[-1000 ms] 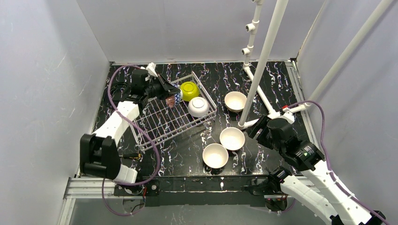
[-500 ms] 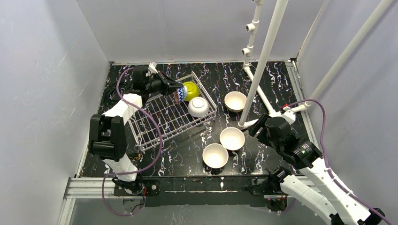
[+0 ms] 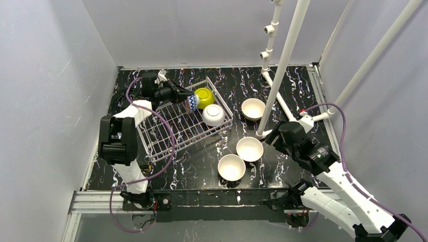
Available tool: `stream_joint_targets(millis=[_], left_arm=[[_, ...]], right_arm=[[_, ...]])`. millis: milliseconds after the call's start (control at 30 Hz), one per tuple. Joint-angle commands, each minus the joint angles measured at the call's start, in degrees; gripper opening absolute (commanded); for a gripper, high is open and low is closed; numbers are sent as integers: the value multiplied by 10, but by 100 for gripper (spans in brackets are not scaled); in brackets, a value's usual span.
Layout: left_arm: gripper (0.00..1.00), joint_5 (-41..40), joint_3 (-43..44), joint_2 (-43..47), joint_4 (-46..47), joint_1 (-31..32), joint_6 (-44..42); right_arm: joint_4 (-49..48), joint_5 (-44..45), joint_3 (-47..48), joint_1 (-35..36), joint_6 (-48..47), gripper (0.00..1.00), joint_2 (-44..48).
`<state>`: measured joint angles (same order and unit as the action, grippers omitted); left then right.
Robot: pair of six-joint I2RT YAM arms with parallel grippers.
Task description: Load the bowls into the dish rack
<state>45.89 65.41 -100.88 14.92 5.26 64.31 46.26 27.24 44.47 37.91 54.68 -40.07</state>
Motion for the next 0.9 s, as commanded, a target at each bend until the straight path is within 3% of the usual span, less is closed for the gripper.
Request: stream_joint_targets(millis=[0, 267, 867], left_arm=[[0, 55, 11, -15, 35, -19, 4], [0, 34, -11, -5, 68, -24, -10], [0, 29, -73, -43, 227, -24, 79]], right_arm=[[-18, 36, 22, 1, 3, 77, -6], [-22, 49, 29, 1, -3, 76, -17], [-12, 59, 26, 1, -7, 76, -13]])
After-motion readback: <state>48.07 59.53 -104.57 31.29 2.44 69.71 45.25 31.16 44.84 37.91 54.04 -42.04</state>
